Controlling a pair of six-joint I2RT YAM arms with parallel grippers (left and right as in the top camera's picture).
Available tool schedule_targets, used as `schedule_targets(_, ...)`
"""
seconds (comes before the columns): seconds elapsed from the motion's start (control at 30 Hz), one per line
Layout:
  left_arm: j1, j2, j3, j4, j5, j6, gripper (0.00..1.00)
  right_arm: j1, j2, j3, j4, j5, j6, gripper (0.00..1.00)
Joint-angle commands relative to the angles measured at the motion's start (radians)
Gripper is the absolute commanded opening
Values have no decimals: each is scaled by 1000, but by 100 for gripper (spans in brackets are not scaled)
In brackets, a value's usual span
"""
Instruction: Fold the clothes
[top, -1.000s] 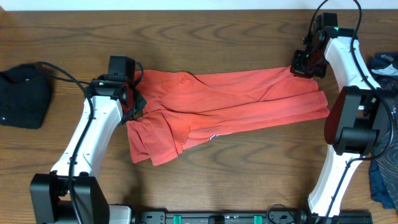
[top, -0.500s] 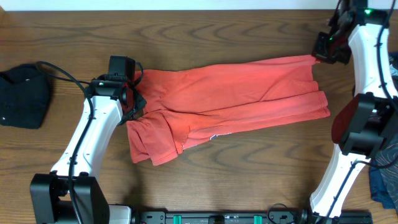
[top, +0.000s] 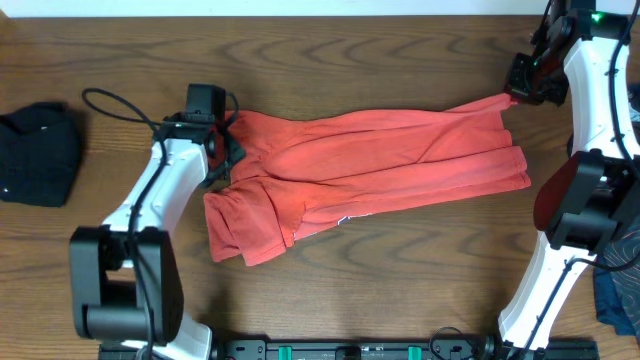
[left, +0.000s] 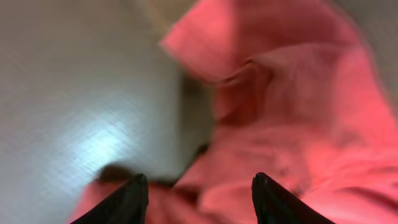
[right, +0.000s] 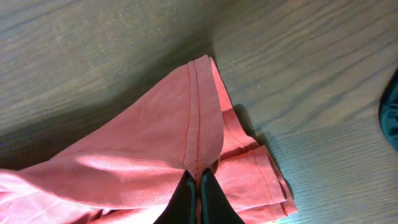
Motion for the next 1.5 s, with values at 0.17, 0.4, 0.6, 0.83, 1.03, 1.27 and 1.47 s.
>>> schedule_targets(0.17, 3, 59, 18, 177, 240, -55, 51, 13, -23, 18, -16, 21, -4, 1)
schedule_targets(0.4, -23, 65, 19, 202, 277, -69, 51, 12, -23, 18, -16, 22, -4, 1)
schedule_targets(0.6, -73, 98, 19, 210, 274, -74, 50, 12, -23, 18, -17, 22, -4, 1)
schedule_targets(0.83, -127, 158, 19, 225, 273, -89, 50, 13, -23, 18, -24, 23, -5, 1)
schedule_targets(1.03, -121, 160, 19, 225, 273, -89, 50, 13, -23, 18, -25, 38, -8, 1)
schedule_targets(1.27, -117, 160, 19, 230, 259, -91, 24, 13, -23, 18, -29, 48, -8, 1)
schedule_targets(1.47, -100, 160, 19, 219, 215, -93, 31, 12, -23, 18, -34, 48, -8, 1)
